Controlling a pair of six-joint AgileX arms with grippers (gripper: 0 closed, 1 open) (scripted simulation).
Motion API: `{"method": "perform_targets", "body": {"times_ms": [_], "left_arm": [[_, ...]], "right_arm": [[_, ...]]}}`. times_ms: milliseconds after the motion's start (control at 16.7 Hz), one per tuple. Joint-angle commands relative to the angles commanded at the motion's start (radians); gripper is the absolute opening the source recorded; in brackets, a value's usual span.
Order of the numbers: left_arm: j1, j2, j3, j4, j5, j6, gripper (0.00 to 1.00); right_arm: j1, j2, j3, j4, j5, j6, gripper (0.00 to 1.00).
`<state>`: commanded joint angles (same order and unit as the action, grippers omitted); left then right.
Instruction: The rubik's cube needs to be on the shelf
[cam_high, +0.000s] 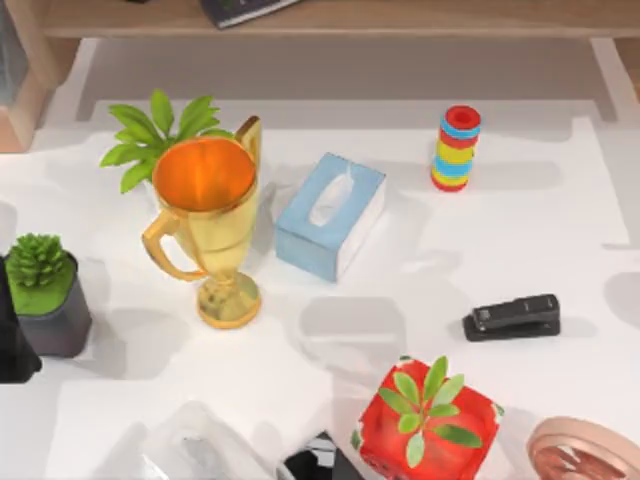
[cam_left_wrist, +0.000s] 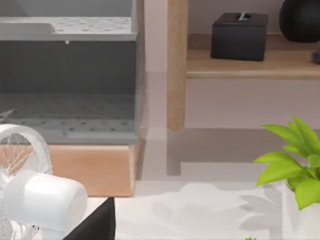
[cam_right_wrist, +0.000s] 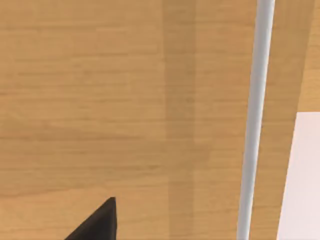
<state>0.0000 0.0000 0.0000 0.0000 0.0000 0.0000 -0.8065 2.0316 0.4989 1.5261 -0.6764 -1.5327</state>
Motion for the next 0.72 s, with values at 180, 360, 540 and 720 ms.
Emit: {"method": "perform_targets", "body": {"times_ms": [180,360,540,720], "left_arm": [[0.000,0.000,0.000,0.000,0.000,0.000,1.00],[0.000,0.000,0.000,0.000,0.000,0.000,1.00],[0.000,0.000,0.000,0.000,0.000,0.000,1.00],[0.000,0.000,0.000,0.000,0.000,0.000,1.00]], "right_arm": [[-0.064,-0.016,0.127,-0.181,0.068,0.041,1.00],[-0.105,-0.022,0.312,-0.438,0.144,0.105,1.00],[-0.106,-0.014,0.541,-0.748,0.221,0.189,1.00],[-0.070,0.007,0.797,-1.094,0.293,0.290,1.00]]}}
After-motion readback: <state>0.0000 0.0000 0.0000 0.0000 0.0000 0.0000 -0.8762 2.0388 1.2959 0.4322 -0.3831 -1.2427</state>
